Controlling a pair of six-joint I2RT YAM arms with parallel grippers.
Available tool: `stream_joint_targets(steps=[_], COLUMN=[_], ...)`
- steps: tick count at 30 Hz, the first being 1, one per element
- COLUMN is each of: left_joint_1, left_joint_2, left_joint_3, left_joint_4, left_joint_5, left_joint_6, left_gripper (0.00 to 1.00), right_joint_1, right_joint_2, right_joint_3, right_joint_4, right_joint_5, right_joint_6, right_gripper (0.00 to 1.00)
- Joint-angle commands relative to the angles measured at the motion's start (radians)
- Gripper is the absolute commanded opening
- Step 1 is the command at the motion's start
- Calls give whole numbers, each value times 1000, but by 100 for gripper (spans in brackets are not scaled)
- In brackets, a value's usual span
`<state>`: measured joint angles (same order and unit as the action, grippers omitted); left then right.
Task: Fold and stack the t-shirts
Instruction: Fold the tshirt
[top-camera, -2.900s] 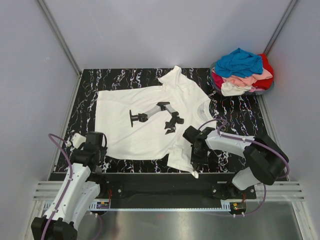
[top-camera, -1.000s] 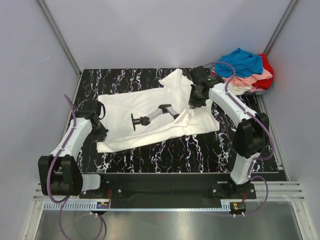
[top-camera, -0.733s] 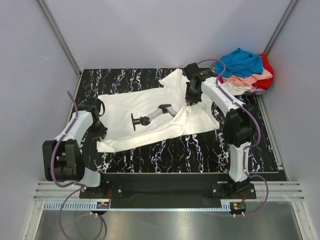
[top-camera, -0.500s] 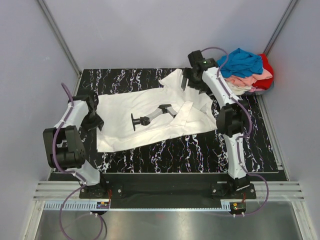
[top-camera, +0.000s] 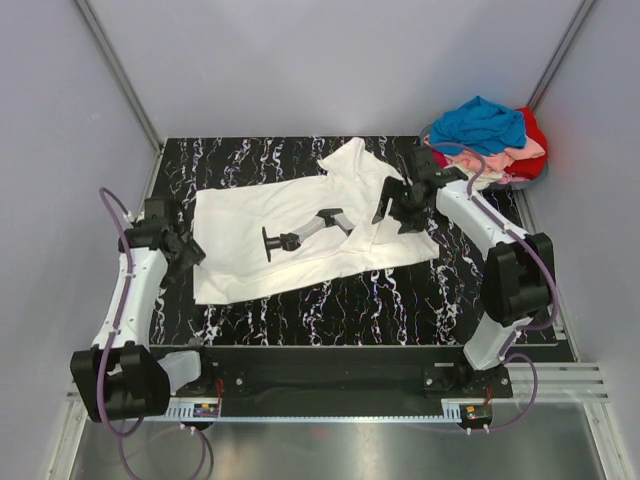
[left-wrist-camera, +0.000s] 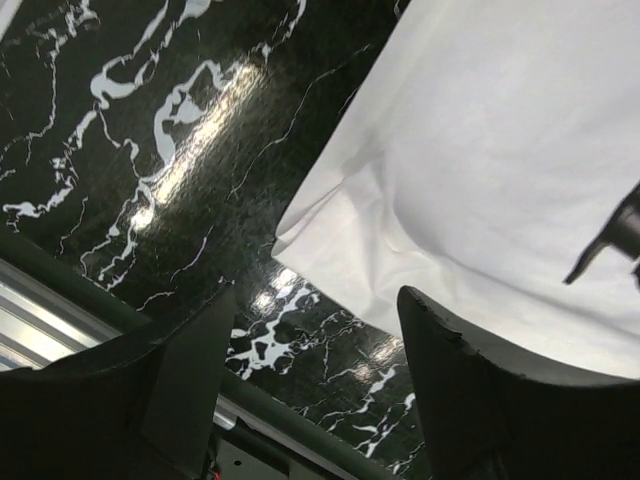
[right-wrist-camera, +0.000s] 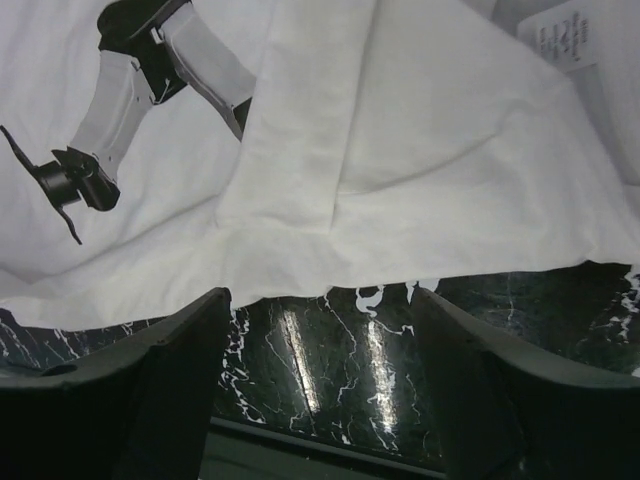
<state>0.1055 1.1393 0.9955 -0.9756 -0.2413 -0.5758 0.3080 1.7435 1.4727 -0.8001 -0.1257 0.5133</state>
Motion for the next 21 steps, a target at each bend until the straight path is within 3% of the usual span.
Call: stream_joint_targets(steps=[1,5,9,14,16,18,21], left_joint_1=[-1,-3,-21,-30,-35,-62,-69], left_joint_2=[55,152,192,336,341,329,320], left_joint_3=[-49,-70,-98,-71,-55,-14,-6], left_joint_4=[74,127,192,140,120,59,48], left_joint_5=[60,137,166,106,97,-28,-88], left_joint_6=[24,22,33,40,57,80,126], left_gripper=[71,61,58,57,56,57,60], right_joint_1=[5,5,8,14,19,25,26], right_joint_2=[-21,-22,20,111,140,175,221], right_joint_3=[-121,-158,-157,-127,-108,-88,-59], right_joint_4=[199,231,248,268,272,280,285], right_joint_5=[-138,-150,-163,-167,-170,-169,-161], right_joint_6=[59,68,67,73,74,76,74], right_gripper=[79,72,62,59,58,58,57])
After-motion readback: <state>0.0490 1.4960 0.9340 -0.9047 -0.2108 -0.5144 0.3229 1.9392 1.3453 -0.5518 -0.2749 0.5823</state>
